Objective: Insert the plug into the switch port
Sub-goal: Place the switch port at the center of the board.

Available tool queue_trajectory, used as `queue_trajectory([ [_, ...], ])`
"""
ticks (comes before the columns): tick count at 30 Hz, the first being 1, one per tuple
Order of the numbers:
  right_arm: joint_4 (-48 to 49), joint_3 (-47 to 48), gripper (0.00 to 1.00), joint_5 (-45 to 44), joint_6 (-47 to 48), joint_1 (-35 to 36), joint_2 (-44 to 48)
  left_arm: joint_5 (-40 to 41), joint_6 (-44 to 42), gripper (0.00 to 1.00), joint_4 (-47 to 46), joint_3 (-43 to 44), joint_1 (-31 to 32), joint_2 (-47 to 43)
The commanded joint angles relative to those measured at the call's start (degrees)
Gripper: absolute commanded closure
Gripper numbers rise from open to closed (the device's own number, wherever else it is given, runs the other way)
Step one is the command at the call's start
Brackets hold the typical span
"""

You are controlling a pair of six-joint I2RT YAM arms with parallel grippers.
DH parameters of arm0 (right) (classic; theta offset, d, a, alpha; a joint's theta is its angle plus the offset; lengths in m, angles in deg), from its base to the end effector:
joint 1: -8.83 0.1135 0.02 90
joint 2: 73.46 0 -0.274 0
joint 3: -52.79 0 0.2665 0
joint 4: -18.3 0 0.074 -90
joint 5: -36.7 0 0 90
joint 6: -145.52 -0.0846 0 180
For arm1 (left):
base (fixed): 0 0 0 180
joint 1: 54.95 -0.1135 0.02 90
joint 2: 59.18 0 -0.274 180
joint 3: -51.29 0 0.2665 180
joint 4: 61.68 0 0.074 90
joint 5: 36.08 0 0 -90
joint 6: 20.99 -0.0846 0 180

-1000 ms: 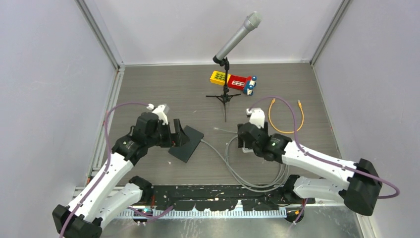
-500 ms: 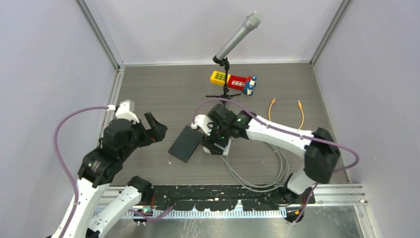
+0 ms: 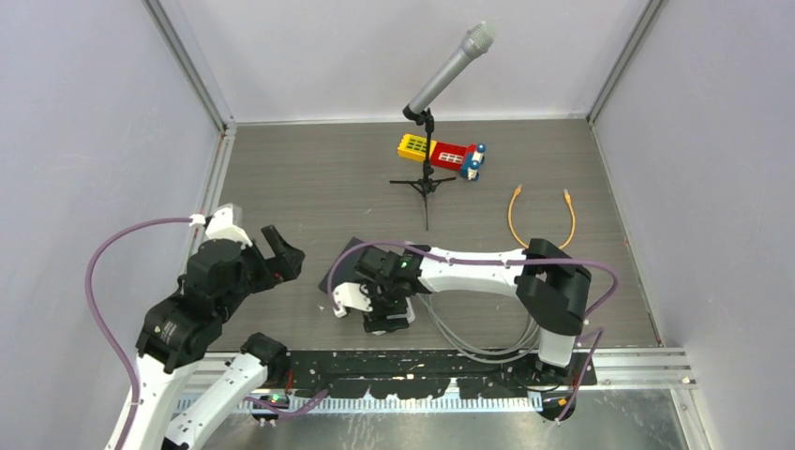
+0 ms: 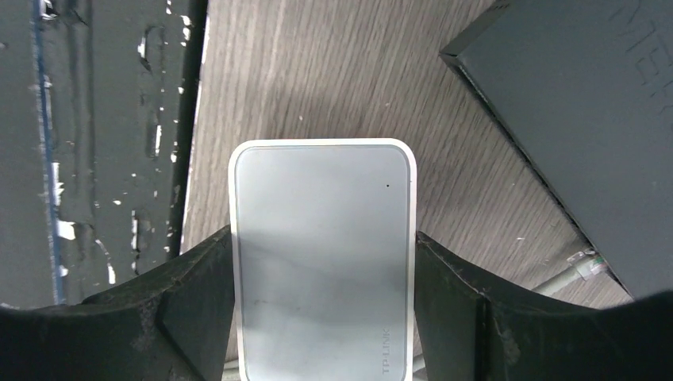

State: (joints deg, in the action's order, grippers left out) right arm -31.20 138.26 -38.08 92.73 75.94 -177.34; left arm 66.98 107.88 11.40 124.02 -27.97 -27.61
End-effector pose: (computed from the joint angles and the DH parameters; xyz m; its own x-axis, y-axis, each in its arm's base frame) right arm 0.1340 0.3745 0.1511 0.2738 -0.8518 -0.4466 -0.9565 -0.2897 -0.0337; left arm 0.1156 -0.0374 0.3497 -0.5369 -0.4126 -0.7358 -0.0847 0.8942 -0.4396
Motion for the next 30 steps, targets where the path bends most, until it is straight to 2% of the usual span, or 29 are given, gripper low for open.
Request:
queue_trajectory([
  [1, 7.13, -3.69, 0.23, 0.11, 1.68, -0.61, 1.05, 3.22, 1.03, 0.07, 1.65, 1.83, 0.0, -2.24],
  [3, 8.74, -4.94, 0.2, -0.57, 1.03, -0.6, 1.77, 3.28, 1.03, 0.07, 1.72, 1.47, 0.0, -2.12],
  [10, 10.15, -6.44, 0.19, 0.45, -1.63, -0.66, 8.21, 1.94, 0.72, 0.06, -0.96, -1.01, 0.0, -2.0],
  [13, 11.52, -6.69, 0.18, -3.91, -6.8, -0.78, 10.89, -0.05, -0.55, 0.05, -2.78, -1.78, 0.0, -0.65],
  [17, 18.06, -11.83, 0.18, -8.94, -22.81, -1.47, 16.45, -4.84, -2.11, 0.08, -7.13, -4.31, -0.01, 1.6],
  [21, 27.85, -21.09, 0.18, -13.87, -45.75, -1.42, 23.72, -11.96, -4.23, 0.14, -13.92, -9.14, 0.0, 4.16],
  [23, 28.66, -24.79, 0.17, -21.43, -59.17, -1.4, 27.92, -19.1, -5.15, 0.18, -17.77, -11.36, 0.0, 5.24],
  [26, 29.15, -30.97, 0.17, -30.88, -76.84, 0.96, 32.23, -23.27, -4.19, 0.18, -24.31, -15.4, 0.56, 5.07],
  [30, 29.56, -35.56, 0.17, -44.21, -86.53, 9.76, 36.16, -23.25, -3.23, 0.23, -31.33, -19.87, 3.8, 8.18],
])
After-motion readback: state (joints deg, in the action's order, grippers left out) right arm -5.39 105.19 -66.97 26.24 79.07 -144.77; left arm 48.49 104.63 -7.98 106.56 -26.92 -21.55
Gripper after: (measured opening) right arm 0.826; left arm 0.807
